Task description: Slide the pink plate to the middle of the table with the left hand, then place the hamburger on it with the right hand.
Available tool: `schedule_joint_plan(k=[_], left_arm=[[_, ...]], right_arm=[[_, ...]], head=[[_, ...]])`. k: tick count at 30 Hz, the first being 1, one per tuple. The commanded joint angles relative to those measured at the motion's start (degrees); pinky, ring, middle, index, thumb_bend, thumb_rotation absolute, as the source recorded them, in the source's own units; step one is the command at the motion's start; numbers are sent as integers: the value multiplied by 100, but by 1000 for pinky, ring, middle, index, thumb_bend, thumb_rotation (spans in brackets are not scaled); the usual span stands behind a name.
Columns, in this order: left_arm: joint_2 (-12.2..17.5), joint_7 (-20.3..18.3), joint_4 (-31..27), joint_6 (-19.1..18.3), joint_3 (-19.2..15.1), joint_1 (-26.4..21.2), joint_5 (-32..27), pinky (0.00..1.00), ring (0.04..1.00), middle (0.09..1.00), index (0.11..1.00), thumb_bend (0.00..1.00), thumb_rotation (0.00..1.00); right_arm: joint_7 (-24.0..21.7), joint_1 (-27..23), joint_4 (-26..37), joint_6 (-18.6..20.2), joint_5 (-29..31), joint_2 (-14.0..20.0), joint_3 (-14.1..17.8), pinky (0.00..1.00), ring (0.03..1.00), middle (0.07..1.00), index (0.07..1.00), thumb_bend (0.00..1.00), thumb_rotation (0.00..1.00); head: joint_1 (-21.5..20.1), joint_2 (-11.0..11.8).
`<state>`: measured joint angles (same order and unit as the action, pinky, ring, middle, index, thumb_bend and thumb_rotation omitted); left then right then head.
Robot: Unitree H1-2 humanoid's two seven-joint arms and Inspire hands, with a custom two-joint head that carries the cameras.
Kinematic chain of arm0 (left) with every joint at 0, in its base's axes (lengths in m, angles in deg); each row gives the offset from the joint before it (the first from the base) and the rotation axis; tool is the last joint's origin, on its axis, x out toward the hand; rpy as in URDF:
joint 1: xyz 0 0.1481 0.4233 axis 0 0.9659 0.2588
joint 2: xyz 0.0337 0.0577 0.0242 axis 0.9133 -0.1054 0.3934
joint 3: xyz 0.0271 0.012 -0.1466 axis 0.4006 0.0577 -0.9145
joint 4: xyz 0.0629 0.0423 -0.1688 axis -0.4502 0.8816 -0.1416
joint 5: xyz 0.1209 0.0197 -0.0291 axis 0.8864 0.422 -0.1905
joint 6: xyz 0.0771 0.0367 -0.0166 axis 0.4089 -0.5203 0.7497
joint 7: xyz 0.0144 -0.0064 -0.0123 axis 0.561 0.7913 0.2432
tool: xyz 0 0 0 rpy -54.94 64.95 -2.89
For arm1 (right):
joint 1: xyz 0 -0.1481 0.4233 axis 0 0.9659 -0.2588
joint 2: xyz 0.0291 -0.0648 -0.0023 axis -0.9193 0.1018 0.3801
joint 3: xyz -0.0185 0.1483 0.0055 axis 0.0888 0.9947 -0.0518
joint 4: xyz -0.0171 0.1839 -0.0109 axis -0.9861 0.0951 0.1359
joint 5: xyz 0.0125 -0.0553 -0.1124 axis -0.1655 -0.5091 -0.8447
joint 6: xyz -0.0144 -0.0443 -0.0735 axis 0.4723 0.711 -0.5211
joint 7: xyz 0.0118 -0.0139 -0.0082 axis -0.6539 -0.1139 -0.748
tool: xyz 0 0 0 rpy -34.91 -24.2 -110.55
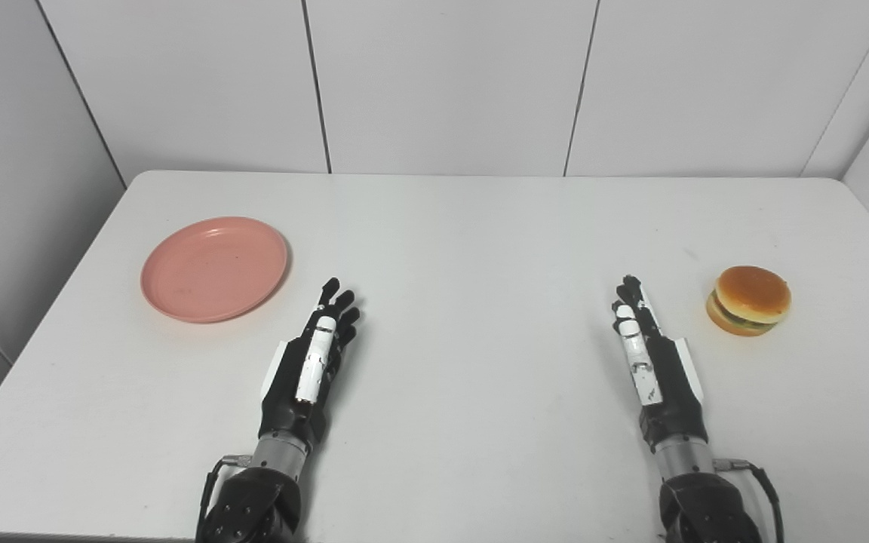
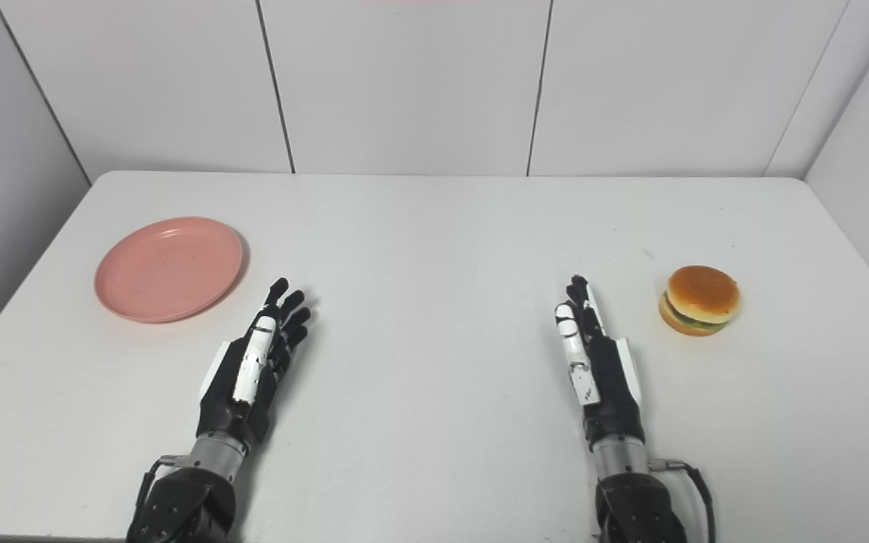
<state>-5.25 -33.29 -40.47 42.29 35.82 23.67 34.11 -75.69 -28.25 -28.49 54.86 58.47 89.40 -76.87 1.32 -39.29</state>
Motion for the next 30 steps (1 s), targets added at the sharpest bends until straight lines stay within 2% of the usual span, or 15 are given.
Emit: schedule_joint_plan(k=[1,21,25,30], left_arm=[[-26,-55,-52,30,46,-89,-1,968,952,963,967,368,952],[-22,-53,-67,-3,42,-95,-5,977,954,967,973,371,965],[-12,-73,-58,26,42,-92,-21,977,957,970,976,372,966],[-19,-60,-78,4,42,-88,-11,973,953,966,973,369,964]], right_arm=[[-38,3,-136,51,13,-10,-21,963,961,967,976,203,1000],[-27,-5,-147,16,-19,14,-39,964,962,967,975,208,1000],[-30,-7,-92,129,8,-11,-21,976,966,970,977,198,1000],[-20,4,-106,50,-20,-6,-26,966,961,966,973,198,1000]], head=[[1,-2],[3,-10],[3,-11],[1,-12]])
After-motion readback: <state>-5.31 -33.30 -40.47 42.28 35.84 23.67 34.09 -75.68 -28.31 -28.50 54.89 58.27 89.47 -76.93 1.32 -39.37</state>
